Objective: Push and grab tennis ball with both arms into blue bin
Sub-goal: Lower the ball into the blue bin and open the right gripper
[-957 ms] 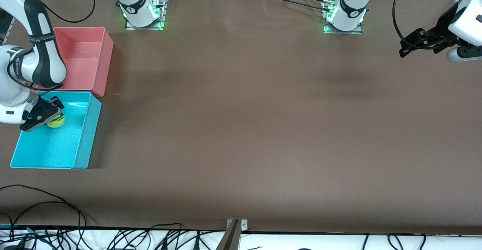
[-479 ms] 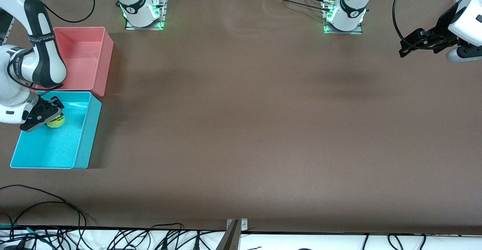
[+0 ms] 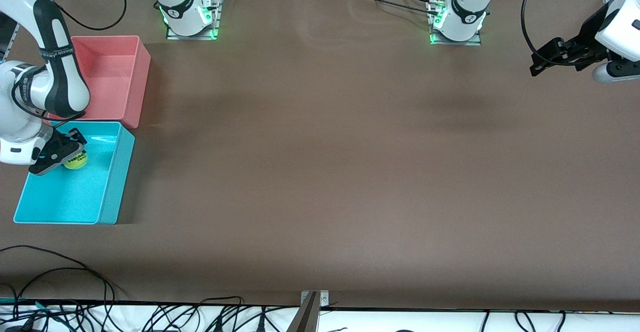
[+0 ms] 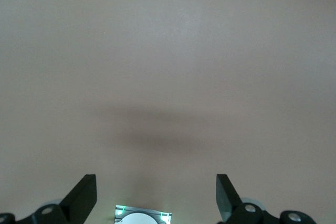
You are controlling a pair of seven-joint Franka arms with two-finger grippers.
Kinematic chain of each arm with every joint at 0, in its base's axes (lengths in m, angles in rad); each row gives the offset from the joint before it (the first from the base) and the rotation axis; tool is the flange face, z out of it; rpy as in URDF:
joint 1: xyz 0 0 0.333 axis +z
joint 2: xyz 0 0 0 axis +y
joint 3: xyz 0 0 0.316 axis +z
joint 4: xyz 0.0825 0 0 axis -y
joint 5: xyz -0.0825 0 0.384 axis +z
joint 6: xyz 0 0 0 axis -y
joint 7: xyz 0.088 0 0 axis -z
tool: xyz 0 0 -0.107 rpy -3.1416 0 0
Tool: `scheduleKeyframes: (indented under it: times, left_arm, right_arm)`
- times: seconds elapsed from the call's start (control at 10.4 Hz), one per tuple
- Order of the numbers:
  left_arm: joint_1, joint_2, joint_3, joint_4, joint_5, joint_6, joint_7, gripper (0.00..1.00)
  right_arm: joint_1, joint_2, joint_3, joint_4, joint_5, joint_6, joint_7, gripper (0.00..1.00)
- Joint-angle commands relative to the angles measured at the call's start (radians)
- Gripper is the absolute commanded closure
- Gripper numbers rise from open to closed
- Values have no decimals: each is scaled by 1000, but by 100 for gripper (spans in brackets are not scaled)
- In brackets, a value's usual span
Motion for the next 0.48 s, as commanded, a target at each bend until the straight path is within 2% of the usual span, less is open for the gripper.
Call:
scheduleKeyframes:
  times: [0.0,0.38]
  left_arm:
    - [1,12,-7,28,22,-7,-8,0]
    - [2,14,-7,28,22,-7,-8,0]
  right_arm:
    - [5,-14,34,18,-7,-26,69,52]
    - [5,-13,34,18,-7,-24,71,48]
